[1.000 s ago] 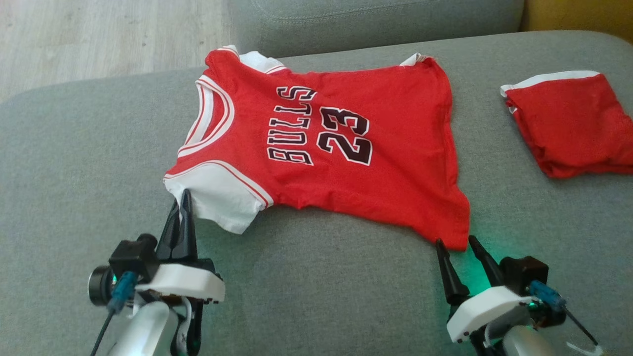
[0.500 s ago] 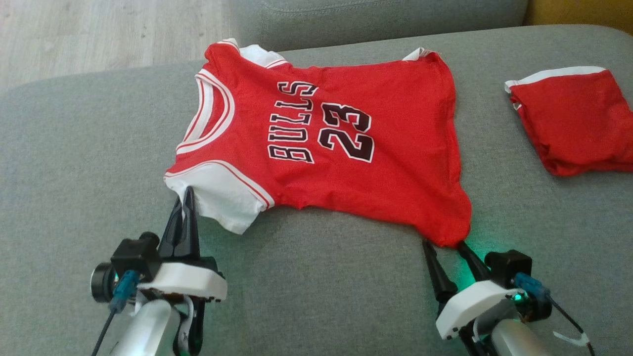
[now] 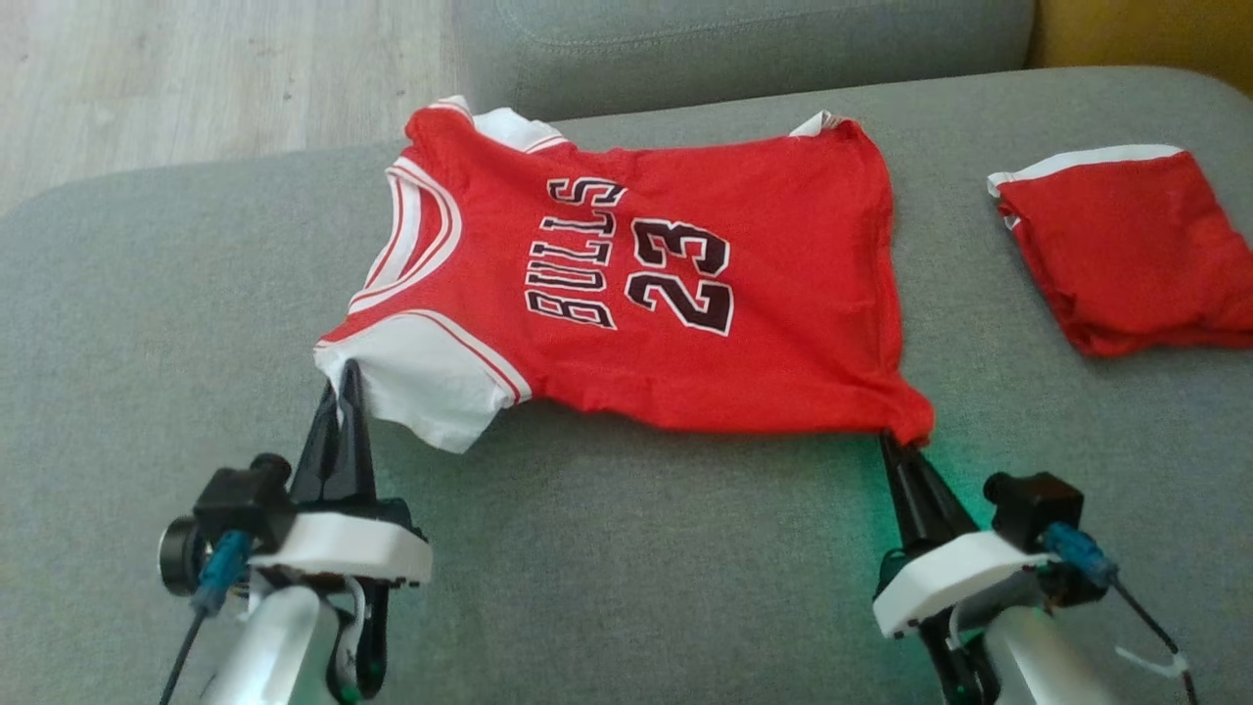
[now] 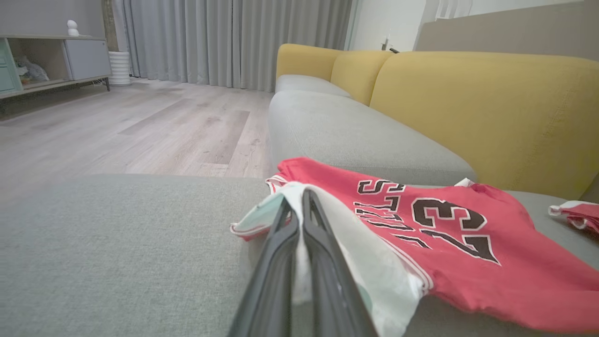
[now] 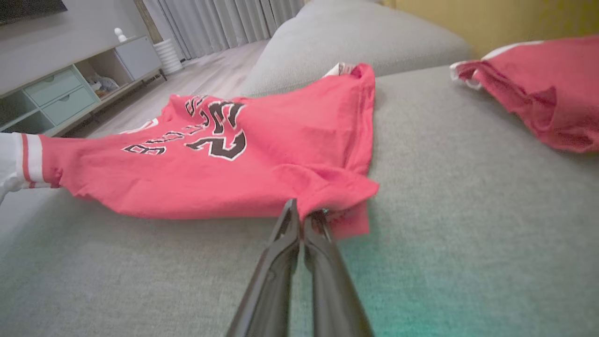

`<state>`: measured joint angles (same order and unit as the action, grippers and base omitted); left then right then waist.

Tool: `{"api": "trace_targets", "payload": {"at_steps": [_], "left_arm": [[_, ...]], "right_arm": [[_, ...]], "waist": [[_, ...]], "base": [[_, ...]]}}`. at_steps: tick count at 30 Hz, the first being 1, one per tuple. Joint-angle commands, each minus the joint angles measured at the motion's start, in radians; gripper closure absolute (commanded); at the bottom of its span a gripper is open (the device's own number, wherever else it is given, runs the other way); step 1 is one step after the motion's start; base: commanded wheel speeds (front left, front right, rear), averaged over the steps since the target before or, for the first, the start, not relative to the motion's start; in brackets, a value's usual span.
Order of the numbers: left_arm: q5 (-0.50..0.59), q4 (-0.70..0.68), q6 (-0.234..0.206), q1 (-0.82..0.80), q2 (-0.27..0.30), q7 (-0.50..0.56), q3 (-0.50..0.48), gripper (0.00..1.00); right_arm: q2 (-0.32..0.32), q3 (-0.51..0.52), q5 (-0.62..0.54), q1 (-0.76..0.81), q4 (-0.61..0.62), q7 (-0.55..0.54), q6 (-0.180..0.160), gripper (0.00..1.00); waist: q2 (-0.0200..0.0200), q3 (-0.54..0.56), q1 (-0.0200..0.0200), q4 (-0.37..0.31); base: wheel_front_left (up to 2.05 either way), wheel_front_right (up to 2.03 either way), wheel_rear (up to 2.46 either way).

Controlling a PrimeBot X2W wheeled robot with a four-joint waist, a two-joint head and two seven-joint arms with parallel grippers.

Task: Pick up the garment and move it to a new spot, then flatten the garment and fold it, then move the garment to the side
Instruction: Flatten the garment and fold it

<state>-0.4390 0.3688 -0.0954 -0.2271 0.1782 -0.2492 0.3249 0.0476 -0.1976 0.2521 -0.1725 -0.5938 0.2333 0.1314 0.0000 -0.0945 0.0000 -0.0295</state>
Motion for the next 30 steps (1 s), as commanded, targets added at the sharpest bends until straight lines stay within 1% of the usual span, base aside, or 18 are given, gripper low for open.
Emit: {"api": "trace_targets", "payload": {"at_steps": [1,12,14,18,19,24,27,30], "left_arm": [[0.004,-0.044,0.005,-0.044,0.013,-0.013,-0.051,1.00],[-0.030,-0.096,0.027,-0.074,0.026,-0.012,-0.098,1.00],[-0.039,-0.117,0.034,-0.084,0.030,-0.012,-0.104,1.00],[-0.068,-0.186,0.028,-0.098,0.032,-0.012,-0.136,1.00],[-0.093,-0.243,0.023,-0.099,0.028,-0.011,-0.159,1.00],[-0.155,-0.437,0.009,-0.102,0.030,0.016,-0.211,1.00],[-0.159,-0.583,-0.008,-0.132,0.055,0.060,-0.228,1.00],[-0.177,-0.709,-0.035,-0.189,0.076,0.130,-0.250,1.00]], "right_arm": [[0.003,-0.012,-0.016,-0.031,0.049,0.019,-0.001,1.00],[0.003,0.050,-0.109,-0.041,0.178,0.006,-0.001,1.00],[0.012,0.058,-0.122,-0.047,0.213,-0.003,-0.001,1.00],[0.044,0.066,-0.127,-0.058,0.306,-0.023,-0.001,1.00],[0.066,0.073,-0.123,-0.062,0.368,-0.038,-0.001,1.00],[0.127,0.103,-0.103,-0.072,0.570,-0.097,-0.001,1.00],[0.163,0.134,-0.087,-0.084,0.710,-0.151,-0.001,1.00],[0.195,0.160,-0.080,-0.105,0.839,-0.224,-0.001,1.00]], "waist": [[0.0000,0.008,0.0000,0.000],[0.0000,0.054,0.0000,-0.007],[0.0000,0.063,0.0000,-0.010],[0.0000,0.080,0.0000,-0.017],[0.0000,0.086,0.0000,-0.020],[0.0000,0.092,0.0000,-0.028],[0.0000,0.088,0.0000,-0.029],[0.0000,0.077,0.0000,-0.029]], "base": [[0.00,0.00,0.00],[0.00,0.00,0.00],[0.00,0.00,0.00],[0.00,0.00,0.00],[0.00,0.00,0.00],[0.00,0.00,0.00],[0.00,0.00,0.00],[0.00,0.00,0.00]]}}
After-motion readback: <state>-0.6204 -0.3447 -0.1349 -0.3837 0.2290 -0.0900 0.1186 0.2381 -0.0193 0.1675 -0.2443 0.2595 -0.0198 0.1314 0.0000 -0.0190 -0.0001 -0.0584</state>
